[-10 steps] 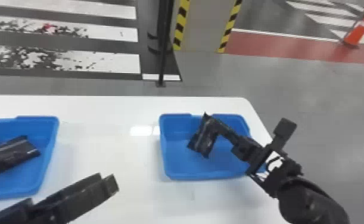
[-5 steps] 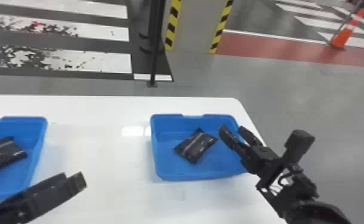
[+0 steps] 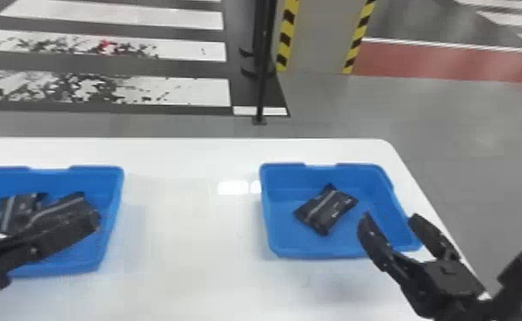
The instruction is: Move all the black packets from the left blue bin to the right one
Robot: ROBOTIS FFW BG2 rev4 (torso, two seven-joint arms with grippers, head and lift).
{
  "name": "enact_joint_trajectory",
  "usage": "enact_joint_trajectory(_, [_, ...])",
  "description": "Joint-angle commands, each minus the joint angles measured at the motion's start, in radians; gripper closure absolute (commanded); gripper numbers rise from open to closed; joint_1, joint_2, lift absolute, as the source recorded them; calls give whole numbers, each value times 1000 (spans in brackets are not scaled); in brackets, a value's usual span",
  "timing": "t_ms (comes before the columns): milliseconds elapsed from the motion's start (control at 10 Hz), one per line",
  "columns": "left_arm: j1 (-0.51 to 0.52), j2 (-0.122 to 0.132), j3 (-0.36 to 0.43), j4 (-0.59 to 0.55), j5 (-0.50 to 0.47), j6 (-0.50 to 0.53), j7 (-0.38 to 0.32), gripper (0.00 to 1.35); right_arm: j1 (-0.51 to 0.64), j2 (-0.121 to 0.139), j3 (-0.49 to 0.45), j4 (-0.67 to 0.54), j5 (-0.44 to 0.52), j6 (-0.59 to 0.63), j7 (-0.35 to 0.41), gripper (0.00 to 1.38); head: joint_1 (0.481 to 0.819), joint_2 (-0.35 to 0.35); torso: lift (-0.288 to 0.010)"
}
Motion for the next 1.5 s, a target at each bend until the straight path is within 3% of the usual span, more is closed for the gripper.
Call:
enact_joint_trajectory(0, [-59, 12, 37, 41, -104, 37, 18, 226, 71, 1, 47, -31, -42, 0, 1, 142, 695, -49, -154])
enact_joint_trajectory(300, [-187, 44, 29, 185, -269, 78, 47, 229, 147, 1, 93, -48, -76, 37, 2, 144, 695, 155, -154])
enact_joint_trajectory(600, [-319, 98, -69, 286, -461, 110, 49, 226, 157, -1, 107, -46, -91, 54, 2, 144, 695, 248, -154])
enact_joint_trajectory(1200, [-466, 108, -324, 497, -732, 113, 49, 229, 145, -2, 111, -26, -127, 62, 4, 144, 695, 236, -154])
enact_joint_trajectory(1400, [-491, 104, -356, 544, -782, 123, 49, 311, 140, -4, 111, -16, -141, 62, 7, 144, 695, 219, -154])
